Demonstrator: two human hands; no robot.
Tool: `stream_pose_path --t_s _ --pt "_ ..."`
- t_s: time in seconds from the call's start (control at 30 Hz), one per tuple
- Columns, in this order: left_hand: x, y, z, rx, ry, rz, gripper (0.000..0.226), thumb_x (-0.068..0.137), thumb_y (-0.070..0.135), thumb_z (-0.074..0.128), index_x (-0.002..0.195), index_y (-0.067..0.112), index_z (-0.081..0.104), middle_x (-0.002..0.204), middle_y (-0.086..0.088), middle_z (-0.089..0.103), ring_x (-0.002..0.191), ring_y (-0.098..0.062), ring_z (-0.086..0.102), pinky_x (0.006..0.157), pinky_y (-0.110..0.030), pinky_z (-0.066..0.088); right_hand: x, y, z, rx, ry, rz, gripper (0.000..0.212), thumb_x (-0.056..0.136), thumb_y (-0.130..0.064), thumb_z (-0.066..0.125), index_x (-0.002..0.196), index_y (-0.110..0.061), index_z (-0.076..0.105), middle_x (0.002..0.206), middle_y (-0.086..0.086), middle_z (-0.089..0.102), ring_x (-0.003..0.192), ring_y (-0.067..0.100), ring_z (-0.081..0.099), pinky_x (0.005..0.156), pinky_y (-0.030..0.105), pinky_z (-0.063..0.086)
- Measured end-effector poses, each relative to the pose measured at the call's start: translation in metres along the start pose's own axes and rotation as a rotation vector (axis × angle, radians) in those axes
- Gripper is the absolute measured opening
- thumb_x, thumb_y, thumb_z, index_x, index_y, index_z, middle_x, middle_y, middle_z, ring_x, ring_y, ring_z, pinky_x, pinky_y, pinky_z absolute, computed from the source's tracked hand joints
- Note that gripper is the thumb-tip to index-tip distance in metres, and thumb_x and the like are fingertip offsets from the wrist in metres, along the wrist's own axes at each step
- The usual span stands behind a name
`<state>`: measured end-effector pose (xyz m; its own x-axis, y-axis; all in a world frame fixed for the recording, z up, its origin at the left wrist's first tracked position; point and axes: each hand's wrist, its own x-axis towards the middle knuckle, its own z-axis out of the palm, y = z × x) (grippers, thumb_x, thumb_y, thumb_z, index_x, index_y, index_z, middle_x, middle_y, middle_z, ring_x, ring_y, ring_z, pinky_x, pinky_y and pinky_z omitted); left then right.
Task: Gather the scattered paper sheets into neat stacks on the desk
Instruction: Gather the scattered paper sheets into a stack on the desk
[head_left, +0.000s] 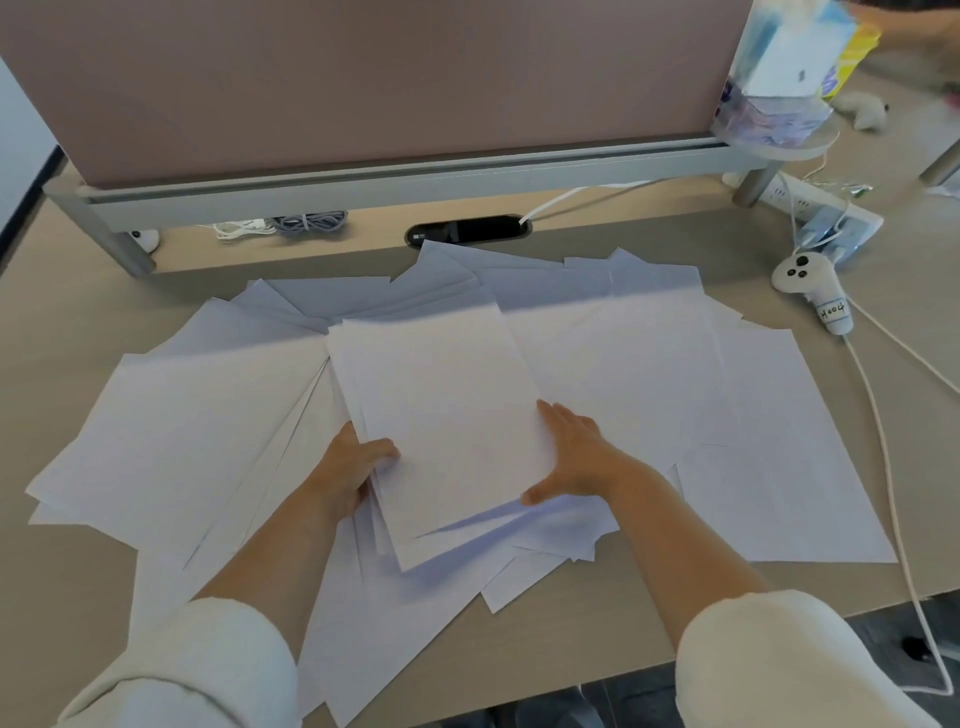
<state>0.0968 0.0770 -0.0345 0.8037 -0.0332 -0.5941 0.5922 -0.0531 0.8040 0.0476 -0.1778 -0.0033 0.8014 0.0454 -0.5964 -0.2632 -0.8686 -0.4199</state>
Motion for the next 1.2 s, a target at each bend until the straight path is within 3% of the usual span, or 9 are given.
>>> stream_pose_path --t_s 0.1,0.2,0.33,0.53,0.67,0.77,0.9,1.07,1.2 --pt "0.003 -0.003 0.004 -0.075 0.044 0.011 0.017 0.092 0.020 0.057 0.109 0.019 0.056 0.101 -0.001 0.065 0.093 -0.022 0.061 0.089 -0.037 0.047 0.003 -0.003 -0.002 0.075 0.022 0.002 0.120 0.067 -0.047 0.079 0.152 -0.022 -0.002 0.159 -0.001 0.008 0.145 0.025 0.006 0.116 0.044 0.019" --pt "0.007 -0.006 0.005 -0.026 0.098 0.065 0.039 0.089 0.030 0.061 0.122 0.012 0.051 0.116 -0.007 0.063 0.104 -0.028 0.062 0.089 -0.040 0.050 0.009 -0.008 0.000 0.225 0.152 0.048 0.108 0.073 -0.054 0.071 0.152 -0.019 0.006 0.155 0.002 0.022 0.142 0.027 0.016 0.114 0.041 0.022" --pt "0.009 -0.010 0.001 0.073 0.107 0.132 0.060 0.084 0.016 0.068 0.136 0.017 0.038 0.127 -0.007 0.056 0.112 -0.029 0.057 0.098 -0.049 0.047 0.010 -0.010 0.005 0.108 0.164 0.054 0.097 0.080 -0.051 0.065 0.151 -0.022 0.005 0.154 -0.002 0.024 0.140 0.027 0.018 0.111 0.042 0.028" --pt "0.000 0.006 0.003 0.240 0.094 0.362 0.068 0.086 0.008 0.064 0.143 0.018 0.029 0.130 0.002 0.046 0.113 -0.017 0.047 0.095 -0.033 0.042 0.012 -0.008 0.003 0.207 0.294 0.041 0.093 0.083 -0.053 0.061 0.152 -0.021 0.006 0.158 -0.003 0.016 0.142 0.028 0.018 0.113 0.042 0.024" --pt "-0.007 0.038 -0.008 0.213 -0.091 0.444 0.073 0.074 0.023 0.069 0.139 0.024 0.035 0.128 0.002 0.052 0.111 -0.015 0.054 0.090 -0.030 0.048 0.011 -0.005 -0.009 0.748 0.431 0.040 0.091 0.078 -0.043 0.071 0.149 -0.015 0.020 0.145 -0.001 0.036 0.130 0.021 0.041 0.107 0.039 0.038" --pt "-0.013 0.062 0.002 0.245 -0.265 0.414 0.075 0.063 0.037 0.073 0.130 0.033 0.039 0.120 0.010 0.056 0.106 -0.007 0.057 0.082 -0.022 0.049 0.004 0.000 -0.019 1.269 0.232 0.038 0.050 0.083 -0.027 0.068 0.128 -0.012 0.051 0.119 0.007 0.064 0.098 0.020 0.065 0.083 0.035 0.056" --pt "-0.008 0.080 0.039 0.378 -0.325 0.356 0.065 0.081 0.027 0.071 0.136 0.026 0.036 0.126 0.006 0.055 0.111 -0.016 0.057 0.091 -0.032 0.051 -0.006 0.019 -0.020 1.450 0.328 0.088 0.032 0.090 -0.011 0.060 0.122 -0.008 0.056 0.098 0.008 0.068 0.081 0.022 0.066 0.059 0.031 0.059" --pt "0.007 0.099 0.077 0.885 -0.214 0.194 0.040 0.090 0.043 0.055 0.115 0.011 0.055 0.109 -0.002 0.056 0.095 -0.021 0.052 0.073 -0.029 0.039 -0.012 0.053 -0.005 1.589 0.587 0.218 0.045 0.088 -0.010 0.063 0.131 -0.012 0.050 0.120 0.010 0.062 0.101 0.031 0.062 0.079 0.044 0.053" --pt "0.019 0.089 0.087 0.970 -0.203 0.263 0.023 0.085 0.023 0.067 0.094 0.005 0.059 0.093 -0.008 0.055 0.082 -0.024 0.050 0.059 -0.027 0.038 -0.017 0.068 0.000 1.641 0.726 0.342 0.043 0.088 -0.011 0.064 0.128 -0.014 0.051 0.115 0.005 0.061 0.104 0.029 0.059 0.090 0.046 0.050"
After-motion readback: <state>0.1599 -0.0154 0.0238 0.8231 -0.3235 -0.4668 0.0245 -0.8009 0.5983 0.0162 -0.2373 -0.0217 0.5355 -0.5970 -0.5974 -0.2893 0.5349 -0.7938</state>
